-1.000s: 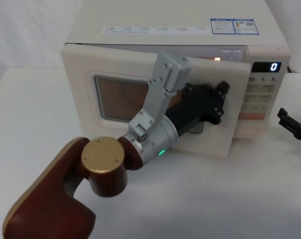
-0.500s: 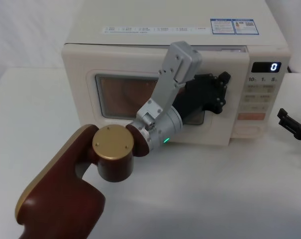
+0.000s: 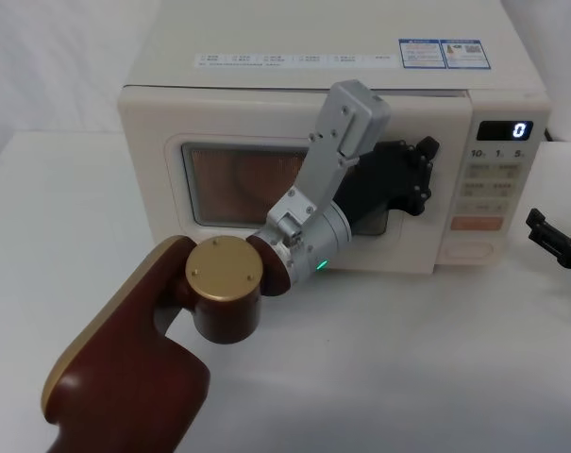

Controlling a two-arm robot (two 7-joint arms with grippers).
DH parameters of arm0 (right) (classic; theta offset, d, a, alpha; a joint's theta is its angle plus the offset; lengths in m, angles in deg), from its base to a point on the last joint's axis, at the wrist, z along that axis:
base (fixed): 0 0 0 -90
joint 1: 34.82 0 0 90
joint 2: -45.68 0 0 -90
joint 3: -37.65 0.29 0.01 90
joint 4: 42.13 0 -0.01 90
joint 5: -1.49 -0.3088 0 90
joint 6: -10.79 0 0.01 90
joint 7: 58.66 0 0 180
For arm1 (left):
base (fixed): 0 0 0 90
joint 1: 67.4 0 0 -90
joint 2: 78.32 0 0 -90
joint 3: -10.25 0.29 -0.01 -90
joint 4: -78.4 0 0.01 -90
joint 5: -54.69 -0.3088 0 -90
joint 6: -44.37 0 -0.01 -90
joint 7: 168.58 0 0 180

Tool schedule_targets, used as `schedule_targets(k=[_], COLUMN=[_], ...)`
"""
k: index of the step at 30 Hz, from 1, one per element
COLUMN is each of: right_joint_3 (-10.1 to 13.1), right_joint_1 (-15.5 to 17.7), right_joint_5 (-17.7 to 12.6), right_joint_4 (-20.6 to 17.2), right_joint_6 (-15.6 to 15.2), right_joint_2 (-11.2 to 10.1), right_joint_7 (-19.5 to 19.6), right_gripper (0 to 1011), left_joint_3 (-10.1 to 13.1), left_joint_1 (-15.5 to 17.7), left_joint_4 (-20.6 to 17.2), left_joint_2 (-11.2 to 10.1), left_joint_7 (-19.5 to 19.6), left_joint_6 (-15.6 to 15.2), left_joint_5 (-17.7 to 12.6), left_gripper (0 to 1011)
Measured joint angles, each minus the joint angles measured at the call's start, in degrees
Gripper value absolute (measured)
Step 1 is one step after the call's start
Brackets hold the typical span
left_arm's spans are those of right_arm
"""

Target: Press the button to open the microwave door with one hand; close the microwave door with the other hand.

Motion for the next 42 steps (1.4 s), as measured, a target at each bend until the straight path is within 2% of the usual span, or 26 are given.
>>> schedule_targets(k=[42], right_joint_3=[0.0], right_joint_1=[0.0], right_joint_5=[0.0], right_joint_4=[0.0], right_joint_6=[0.0], right_joint_2=[0.0], right_joint_7=[0.0], right_gripper=[1002], left_joint_3=[-1.8], left_joint_1=[0.2], left_joint_4=[2.0], left_joint_2=[2.8], left_joint_7=[-1.6], left_joint_6=[-0.5], left_joint_5=[-1.3], left_gripper=[0])
